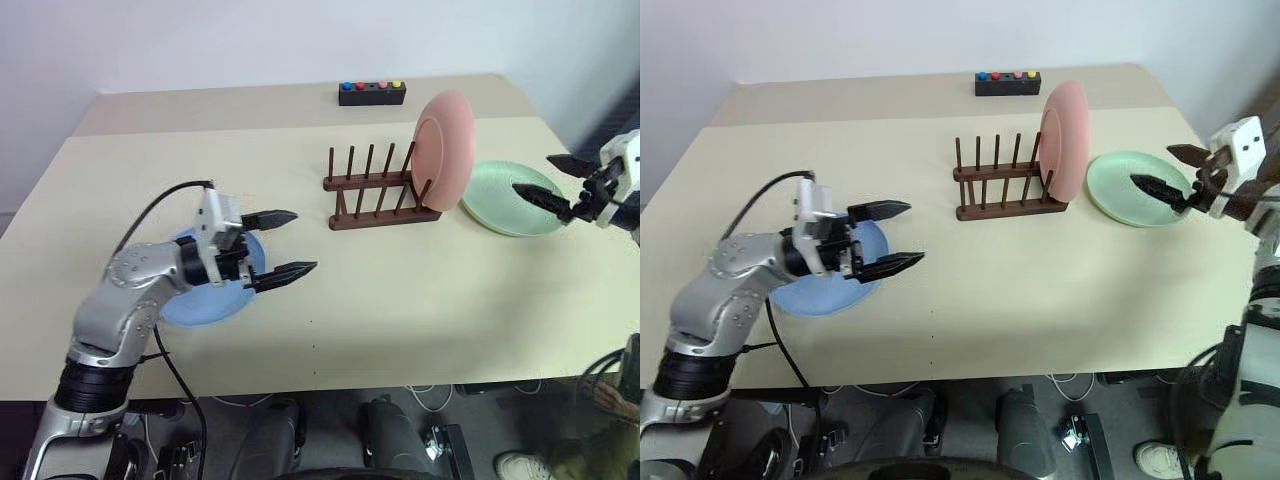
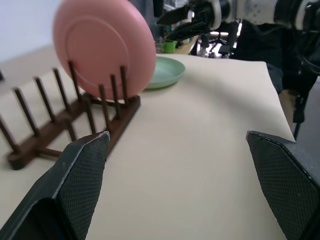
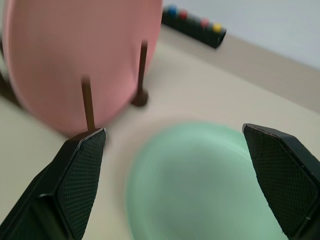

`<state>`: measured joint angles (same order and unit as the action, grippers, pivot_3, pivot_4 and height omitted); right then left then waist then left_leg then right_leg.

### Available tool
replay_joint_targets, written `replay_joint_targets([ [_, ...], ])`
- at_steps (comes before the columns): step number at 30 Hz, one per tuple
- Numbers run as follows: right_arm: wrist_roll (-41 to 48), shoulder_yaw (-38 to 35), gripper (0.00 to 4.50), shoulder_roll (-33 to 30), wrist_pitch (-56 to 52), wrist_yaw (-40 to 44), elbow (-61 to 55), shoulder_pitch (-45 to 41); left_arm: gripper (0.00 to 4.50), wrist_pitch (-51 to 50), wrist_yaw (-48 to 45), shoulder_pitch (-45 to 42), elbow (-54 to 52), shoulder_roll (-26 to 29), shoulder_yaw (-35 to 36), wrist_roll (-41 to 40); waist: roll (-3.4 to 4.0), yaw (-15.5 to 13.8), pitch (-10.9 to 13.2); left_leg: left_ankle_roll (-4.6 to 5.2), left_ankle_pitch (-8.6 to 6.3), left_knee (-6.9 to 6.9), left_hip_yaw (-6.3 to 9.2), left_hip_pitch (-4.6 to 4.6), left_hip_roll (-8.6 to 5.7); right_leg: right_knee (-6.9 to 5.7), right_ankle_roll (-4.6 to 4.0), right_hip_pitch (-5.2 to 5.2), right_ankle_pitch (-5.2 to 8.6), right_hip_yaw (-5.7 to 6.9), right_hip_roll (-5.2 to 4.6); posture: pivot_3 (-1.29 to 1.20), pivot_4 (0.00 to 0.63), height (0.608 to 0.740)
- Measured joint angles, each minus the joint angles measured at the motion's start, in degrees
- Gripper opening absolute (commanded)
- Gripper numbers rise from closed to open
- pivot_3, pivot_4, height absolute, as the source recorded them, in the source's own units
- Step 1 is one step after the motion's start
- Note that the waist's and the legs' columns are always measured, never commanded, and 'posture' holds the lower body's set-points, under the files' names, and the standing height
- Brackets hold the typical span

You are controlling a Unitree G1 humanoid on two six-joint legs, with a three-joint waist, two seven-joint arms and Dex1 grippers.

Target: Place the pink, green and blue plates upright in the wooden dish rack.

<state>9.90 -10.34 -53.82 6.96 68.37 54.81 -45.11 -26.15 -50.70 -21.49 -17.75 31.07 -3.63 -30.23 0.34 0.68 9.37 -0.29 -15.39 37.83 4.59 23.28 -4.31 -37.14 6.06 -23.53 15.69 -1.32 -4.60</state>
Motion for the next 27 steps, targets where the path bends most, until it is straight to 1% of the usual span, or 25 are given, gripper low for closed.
replay_joint_targets([
  [4, -5.9, 5.7, 4.47, 0.5, 5.1, -0.2, 0.9, 1.8, 4.50, 0.2, 7.8, -1.7, 0.5, -6.1, -4.8, 6.6, 0.00, 0.1, 0.0, -0.14, 0.08, 0.00, -0.01, -0.04, 0.00, -0.01, 0.00, 0.01, 0.00, -0.01, 0.01, 0.00, 0.150, 0.740],
  [6, -8.7, 8.1, 4.47, 1.9, 6.5, -1.9, 2.9, 1.8, 4.50, 0.0, 12.5, -1.7, 0.6, -10.0, -7.7, 10.2, 0.00, 0.1, 0.0, -0.19, 0.11, 0.00, -0.02, -0.04, 0.00, -0.01, 0.00, 0.02, 0.00, -0.03, 0.01, 0.00, 0.150, 0.740],
  [8, -10.9, 10.0, 4.47, 3.2, 7.9, -4.1, 4.6, 1.6, 4.50, -0.8, 14.8, -1.7, 0.4, -11.8, -9.9, 11.9, 0.00, 0.0, 0.0, -0.23, 0.13, 0.01, -0.01, -0.04, 0.00, -0.03, 0.00, 0.02, 0.00, -0.05, 0.01, 0.00, 0.150, 0.740],
  [10, -12.6, 11.4, 4.47, 4.4, 8.6, -6.3, 6.8, 1.0, 4.50, -2.0, 15.6, -1.4, -0.4, -12.3, -11.4, 12.5, 0.00, 0.0, 0.0, -0.23, 0.14, 0.01, -0.02, -0.04, 0.00, -0.03, 0.00, 0.02, 0.00, -0.07, 0.01, 0.00, 0.150, 0.740],
  [12, -13.6, 11.9, 4.47, 5.4, 8.5, -8.0, 8.7, -0.8, 4.50, -2.8, 16.1, -1.3, -0.6, -13.6, -11.9, 12.7, 0.00, 0.1, 0.0, -0.25, 0.14, 0.03, -0.04, -0.05, 0.00, -0.03, 0.00, 0.03, 0.00, -0.07, 0.02, 0.00, 0.150, 0.740],
  [15, -15.6, 13.2, 3.68, 5.9, 8.6, -10.3, 10.5, -2.8, 4.50, -3.2, 16.2, -1.8, -0.6, -14.5, -13.2, 13.2, 0.00, 0.0, 0.0, -0.25, 0.14, 0.04, -0.01, -0.06, 0.00, -0.03, 0.00, 0.06, 0.00, -0.06, 0.03, 0.00, 0.150, 0.740],
  [20, -18.4, 14.5, 1.32, 6.8, 8.8, -15.7, 13.3, -4.3, 4.50, -3.3, 15.2, -2.5, -0.6, -14.1, -13.2, 13.4, -0.01, -0.1, 0.0, -0.26, 0.15, 0.09, 0.00, -0.06, -0.05, 0.01, 0.00, 0.12, 0.00, -0.06, 0.02, 0.00, 0.150, 0.740],
  [22, -19.1, 14.6, 0.26, 6.8, 8.7, -16.6, 13.9, -4.5, 4.50, -3.4, 14.9, -2.5, -0.6, -14.1, -13.3, 13.4, -0.01, -0.2, 0.0, -0.26, 0.15, 0.09, 0.02, -0.06, -0.05, 0.00, 0.00, 0.12, 0.00, -0.05, 0.02, 0.00, 0.150, 0.740],
  [23, -19.1, 14.5, 0.06, 6.8, 8.9, -17.0, 14.0, -4.6, 4.50, -3.4, 14.8, -2.5, -0.6, -14.1, -13.3, 13.4, -0.01, -0.1, 0.0, -0.26, 0.15, 0.08, 0.02, -0.06, -0.05, 0.00, 0.00, 0.11, 0.00, -0.05, 0.02, 0.00, 0.150, 0.740],
  [27, -19.1, 14.3, 0.06, 6.8, 8.5, -17.4, 14.2, -5.1, 4.50, -3.5, 14.6, -2.5, -0.6, -14.3, -13.4, 13.4, -0.01, -0.1, 0.0, -0.26, 0.15, 0.08, 0.03, -0.07, -0.05, 0.00, 0.00, 0.13, 0.00, -0.04, 0.03, 0.00, 0.150, 0.740],
])
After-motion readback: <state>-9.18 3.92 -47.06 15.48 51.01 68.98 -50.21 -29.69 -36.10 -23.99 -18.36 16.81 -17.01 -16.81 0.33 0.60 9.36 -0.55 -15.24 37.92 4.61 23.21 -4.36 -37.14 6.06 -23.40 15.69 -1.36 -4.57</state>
